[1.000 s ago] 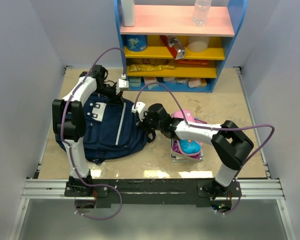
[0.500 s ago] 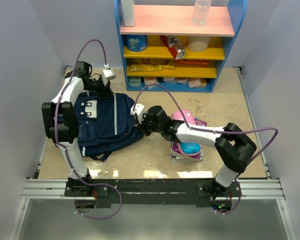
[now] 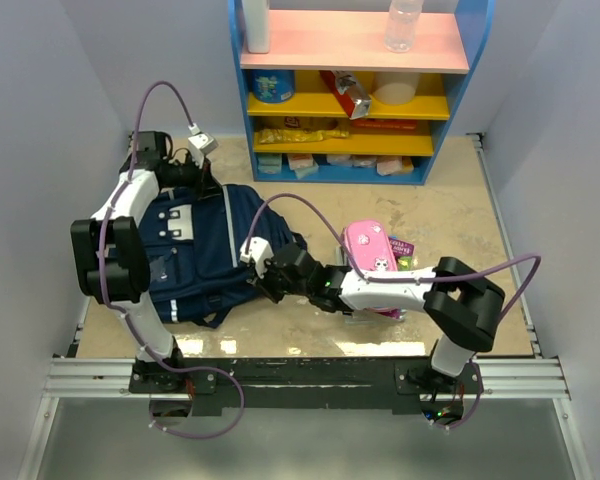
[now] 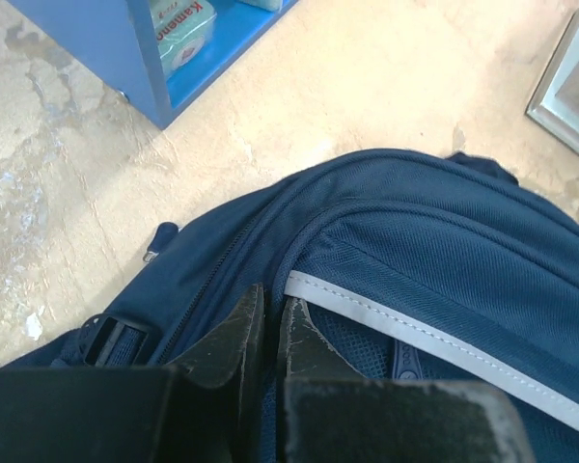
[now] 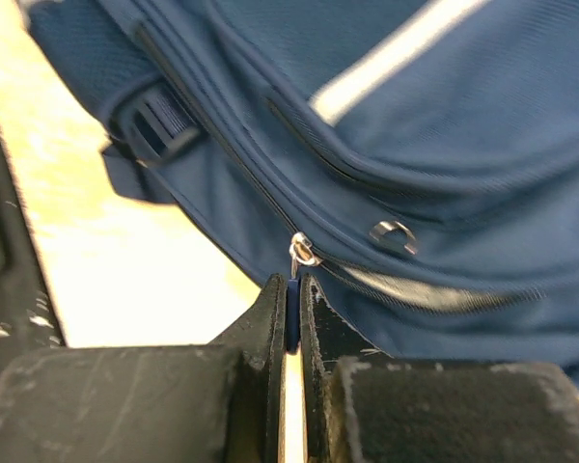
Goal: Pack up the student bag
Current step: Unzip the student bag at the center of the board.
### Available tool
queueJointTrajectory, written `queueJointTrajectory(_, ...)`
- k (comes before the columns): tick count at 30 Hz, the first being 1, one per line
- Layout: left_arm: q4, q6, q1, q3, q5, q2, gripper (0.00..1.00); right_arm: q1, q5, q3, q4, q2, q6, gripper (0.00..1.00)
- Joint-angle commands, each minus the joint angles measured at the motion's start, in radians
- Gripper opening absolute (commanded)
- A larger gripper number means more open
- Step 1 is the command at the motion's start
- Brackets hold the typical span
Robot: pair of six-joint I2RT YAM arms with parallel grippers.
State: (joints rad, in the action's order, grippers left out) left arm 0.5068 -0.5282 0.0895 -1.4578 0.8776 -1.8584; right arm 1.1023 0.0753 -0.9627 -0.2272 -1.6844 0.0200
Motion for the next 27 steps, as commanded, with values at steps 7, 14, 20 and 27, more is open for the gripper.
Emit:
queueJointTrajectory(7, -0.310, 0.169, -0.019, 0.062, -0.040, 0.151, 0.00, 0.134, 0.156, -0.158, -0.078, -0.132, 0.110, 0.00)
queueJointTrajectory(14, -0.278, 0.134, -0.050, 0.063, -0.002, 0.174, 0.00, 0.142, 0.163, -0.280, -0.014, -0.166, 0.083, 0.00)
queueJointTrajectory(20, 0.019, -0.183, -0.028, -0.010, 0.188, 0.162, 0.00, 0.107, 0.063, -0.197, 0.066, 0.017, 0.101, 0.99)
queueJointTrajectory(27, 0.810, -0.857, 0.013, -0.329, 0.379, -0.001, 0.00, -0.065, -0.003, -0.103, 0.112, 0.287, 0.182, 0.99)
